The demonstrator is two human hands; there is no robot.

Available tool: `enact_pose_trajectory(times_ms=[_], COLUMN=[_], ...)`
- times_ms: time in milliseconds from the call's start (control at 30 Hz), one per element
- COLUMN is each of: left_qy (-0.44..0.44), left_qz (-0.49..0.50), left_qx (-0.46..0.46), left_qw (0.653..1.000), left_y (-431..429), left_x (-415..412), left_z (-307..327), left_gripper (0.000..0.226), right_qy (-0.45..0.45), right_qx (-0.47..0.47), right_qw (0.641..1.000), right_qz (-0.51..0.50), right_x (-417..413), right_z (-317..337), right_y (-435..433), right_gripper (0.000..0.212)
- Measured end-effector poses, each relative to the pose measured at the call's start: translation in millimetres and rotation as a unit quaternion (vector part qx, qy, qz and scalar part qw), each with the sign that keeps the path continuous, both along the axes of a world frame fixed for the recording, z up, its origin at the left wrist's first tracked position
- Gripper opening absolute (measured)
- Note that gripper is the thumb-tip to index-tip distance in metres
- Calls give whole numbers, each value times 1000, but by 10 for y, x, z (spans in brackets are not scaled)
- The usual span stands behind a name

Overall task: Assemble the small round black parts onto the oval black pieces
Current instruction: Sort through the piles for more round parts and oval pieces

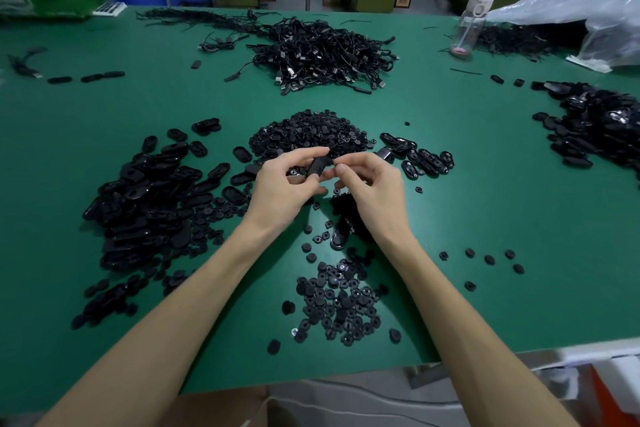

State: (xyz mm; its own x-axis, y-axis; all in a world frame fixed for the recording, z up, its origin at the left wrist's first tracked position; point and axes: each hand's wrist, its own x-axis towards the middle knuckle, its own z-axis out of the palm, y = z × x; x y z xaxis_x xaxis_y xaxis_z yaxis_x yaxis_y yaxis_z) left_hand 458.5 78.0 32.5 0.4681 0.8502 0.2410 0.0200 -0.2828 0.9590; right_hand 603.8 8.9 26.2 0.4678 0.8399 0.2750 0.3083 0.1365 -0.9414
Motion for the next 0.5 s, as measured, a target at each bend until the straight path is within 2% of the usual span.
enact_pose_trajectory(times_ms=[133, 200, 267, 300, 400, 500], left_qy=[-19, -27, -24, -23, -34, -55], left_qz=[21, 36, 59, 71, 91, 80], left_qx=[6, 11, 23, 26, 19, -15], left_qw=[1000, 999, 998, 997, 995, 995], left_y=[19, 31, 50, 60, 81, 83], left_x=[-14, -23, -38, -49, -74, -92], left_z=[-3, -5, 0, 6, 18, 25], left_gripper=[26, 22, 21, 21, 20, 21], right_qy=[-11, 100, 225, 257, 304, 297], right_qx=[18, 15, 16, 19, 33, 30], right_qw=[1000, 995, 973, 964, 947, 948], right_qz=[-21, 0, 44, 61, 98, 111], right_x=[37, 35, 32, 34, 32, 12], right_z=[-5, 9, 41, 52, 67, 58], right_y=[3, 4, 1, 1, 3, 10], right_gripper=[8, 7, 9, 11, 12, 14])
